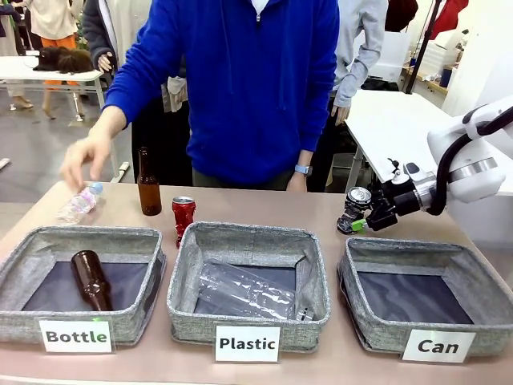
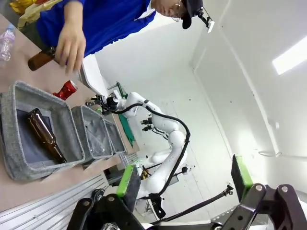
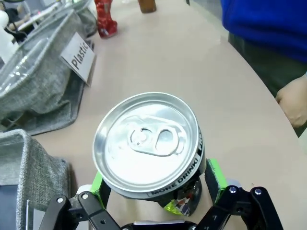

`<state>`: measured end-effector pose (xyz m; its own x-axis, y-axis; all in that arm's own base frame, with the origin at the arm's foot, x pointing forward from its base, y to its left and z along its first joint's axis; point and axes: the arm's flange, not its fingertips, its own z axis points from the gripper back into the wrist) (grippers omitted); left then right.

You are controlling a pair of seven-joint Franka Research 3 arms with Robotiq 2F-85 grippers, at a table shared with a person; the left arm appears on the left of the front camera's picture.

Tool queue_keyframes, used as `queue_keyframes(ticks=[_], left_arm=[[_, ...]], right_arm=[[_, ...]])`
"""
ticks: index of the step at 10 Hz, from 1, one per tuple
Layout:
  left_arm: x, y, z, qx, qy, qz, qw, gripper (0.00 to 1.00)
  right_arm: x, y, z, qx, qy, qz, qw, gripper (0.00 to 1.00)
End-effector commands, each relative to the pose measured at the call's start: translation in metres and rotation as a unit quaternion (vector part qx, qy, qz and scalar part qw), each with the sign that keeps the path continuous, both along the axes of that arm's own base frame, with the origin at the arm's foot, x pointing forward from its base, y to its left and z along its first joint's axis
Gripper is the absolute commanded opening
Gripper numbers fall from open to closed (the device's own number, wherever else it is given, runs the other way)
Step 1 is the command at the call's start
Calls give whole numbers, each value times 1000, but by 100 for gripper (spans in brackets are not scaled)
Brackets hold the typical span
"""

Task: Sort the can waste into the basket.
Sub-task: Pick up the can waste from the table and place it in the right Fabric basket.

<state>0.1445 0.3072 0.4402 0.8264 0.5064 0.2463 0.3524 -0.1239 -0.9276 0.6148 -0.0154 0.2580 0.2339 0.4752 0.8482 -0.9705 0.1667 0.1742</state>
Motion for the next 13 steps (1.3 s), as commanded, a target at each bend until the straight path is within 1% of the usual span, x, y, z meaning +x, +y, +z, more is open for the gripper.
queue_keyframes(ticks=[1,2,3,4,6,7,8,9,10,11,12,13], left_arm=[[-1,19,-3,14,8,-12,1000,100],[4,14,-5,24,16,-20,999,100],[14,-5,-14,71,36,-35,996,100],[21,-27,-24,79,53,-78,992,100],[37,-95,-51,122,82,-159,976,100],[37,-119,-57,134,83,-189,969,100],[38,-137,-60,122,83,-216,965,100],[38,-150,-64,136,89,-225,961,100],[47,-116,-68,118,98,-200,968,100],[47,-116,-68,118,98,-200,968,100],[47,-116,-68,118,98,-200,968,100],[47,-116,-68,118,98,-200,968,100]], right_arm=[[5,-2,5,21,-3,-5,1000,100],[5,-1,4,31,0,-2,1000,100],[6,-1,4,32,2,-4,999,100],[5,-1,5,36,4,-3,999,100],[5,-3,4,48,6,-5,999,100],[3,-3,4,54,8,-6,999,100],[3,-3,3,57,10,-6,998,100],[5,-2,3,61,11,-7,998,100],[7,-2,4,64,14,-8,998,100],[7,-3,2,65,16,-9,998,91],[7,-3,1,70,19,-6,997,40],[6,-5,0,70,19,-5,997,31]])
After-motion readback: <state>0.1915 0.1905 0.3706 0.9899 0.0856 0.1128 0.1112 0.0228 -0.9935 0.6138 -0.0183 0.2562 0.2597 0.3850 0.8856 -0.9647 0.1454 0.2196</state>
